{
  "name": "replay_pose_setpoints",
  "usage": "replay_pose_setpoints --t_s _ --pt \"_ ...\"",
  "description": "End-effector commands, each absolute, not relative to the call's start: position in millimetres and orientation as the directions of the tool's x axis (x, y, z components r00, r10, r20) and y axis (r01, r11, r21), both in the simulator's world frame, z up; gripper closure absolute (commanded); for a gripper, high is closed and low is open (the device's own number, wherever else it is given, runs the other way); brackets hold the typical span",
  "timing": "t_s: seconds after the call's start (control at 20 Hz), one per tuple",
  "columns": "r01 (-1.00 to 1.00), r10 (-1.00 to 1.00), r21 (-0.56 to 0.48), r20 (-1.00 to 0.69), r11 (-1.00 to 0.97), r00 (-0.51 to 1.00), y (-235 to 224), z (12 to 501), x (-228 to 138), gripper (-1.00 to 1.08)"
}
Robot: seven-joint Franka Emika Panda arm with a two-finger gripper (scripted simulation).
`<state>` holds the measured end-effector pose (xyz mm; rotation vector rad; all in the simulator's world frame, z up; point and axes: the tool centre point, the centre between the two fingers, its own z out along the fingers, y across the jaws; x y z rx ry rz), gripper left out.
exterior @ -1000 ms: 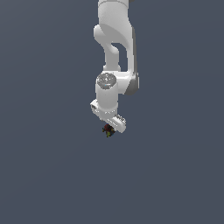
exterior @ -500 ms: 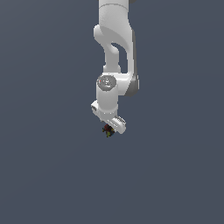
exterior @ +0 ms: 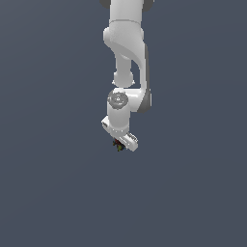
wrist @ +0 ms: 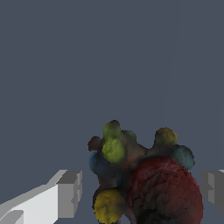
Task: Pick up the object and move it to a goal position.
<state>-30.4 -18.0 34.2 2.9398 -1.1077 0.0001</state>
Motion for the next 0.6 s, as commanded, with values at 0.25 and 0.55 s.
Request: replay_pose_setpoints --t_s 0.25,0.55 --pt "-0.66 -0.66 0.0 0.0 -0.751 0.751 -17.9 29.6 -29.9 1.08" --pt "-0.66 -0.66 0.0 0.0 -0.751 0.751 -17.9 29.6 -29.9 1.08"
